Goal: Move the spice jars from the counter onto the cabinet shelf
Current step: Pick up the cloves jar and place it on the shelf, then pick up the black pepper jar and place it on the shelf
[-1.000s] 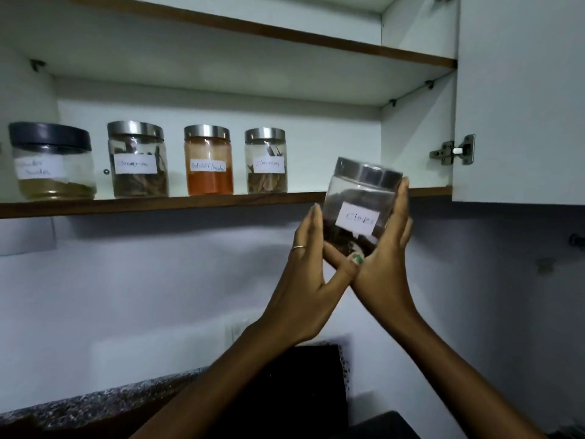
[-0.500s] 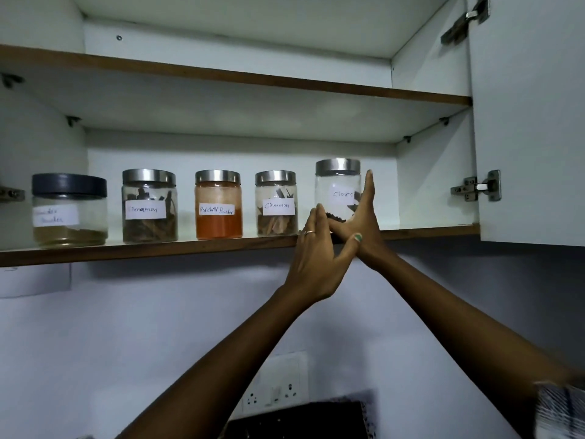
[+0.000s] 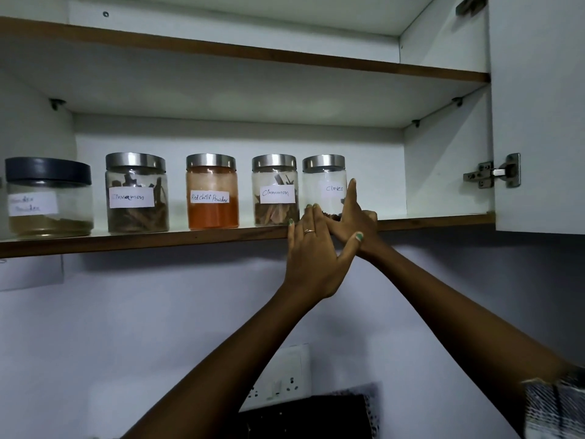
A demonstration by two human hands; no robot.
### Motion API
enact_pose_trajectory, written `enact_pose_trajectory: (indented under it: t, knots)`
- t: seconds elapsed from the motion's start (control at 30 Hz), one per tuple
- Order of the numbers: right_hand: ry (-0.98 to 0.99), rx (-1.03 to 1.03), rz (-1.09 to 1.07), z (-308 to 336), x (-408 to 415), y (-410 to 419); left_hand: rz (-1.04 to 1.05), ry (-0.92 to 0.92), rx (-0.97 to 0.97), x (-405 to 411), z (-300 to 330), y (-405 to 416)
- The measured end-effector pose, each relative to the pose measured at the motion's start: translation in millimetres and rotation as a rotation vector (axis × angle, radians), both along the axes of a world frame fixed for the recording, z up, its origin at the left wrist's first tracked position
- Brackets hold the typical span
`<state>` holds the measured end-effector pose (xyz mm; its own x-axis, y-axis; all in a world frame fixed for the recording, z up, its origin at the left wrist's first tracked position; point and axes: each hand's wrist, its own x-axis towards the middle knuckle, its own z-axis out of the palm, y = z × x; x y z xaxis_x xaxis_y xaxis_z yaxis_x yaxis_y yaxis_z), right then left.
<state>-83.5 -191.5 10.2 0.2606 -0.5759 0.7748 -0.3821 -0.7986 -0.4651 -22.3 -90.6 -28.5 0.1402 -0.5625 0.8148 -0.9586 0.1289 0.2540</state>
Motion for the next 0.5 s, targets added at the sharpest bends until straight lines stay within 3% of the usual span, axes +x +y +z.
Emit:
enact_pose_trajectory:
  t: [0.17,0.33,0.5]
  knots:
    - [-0.049,-0.055,-0.023,-9,-11,15,-0.063,0.005,-0.008,-3,-8,9]
    - [-0.280,-0.161,-0.015,-75,-29,64,-0.169,-0.007,-0.059,3,-53,62]
    - [-0.162,-0.077,0.108,-167,-35,123,-0.065,-0.060,0.009,34,-125,131]
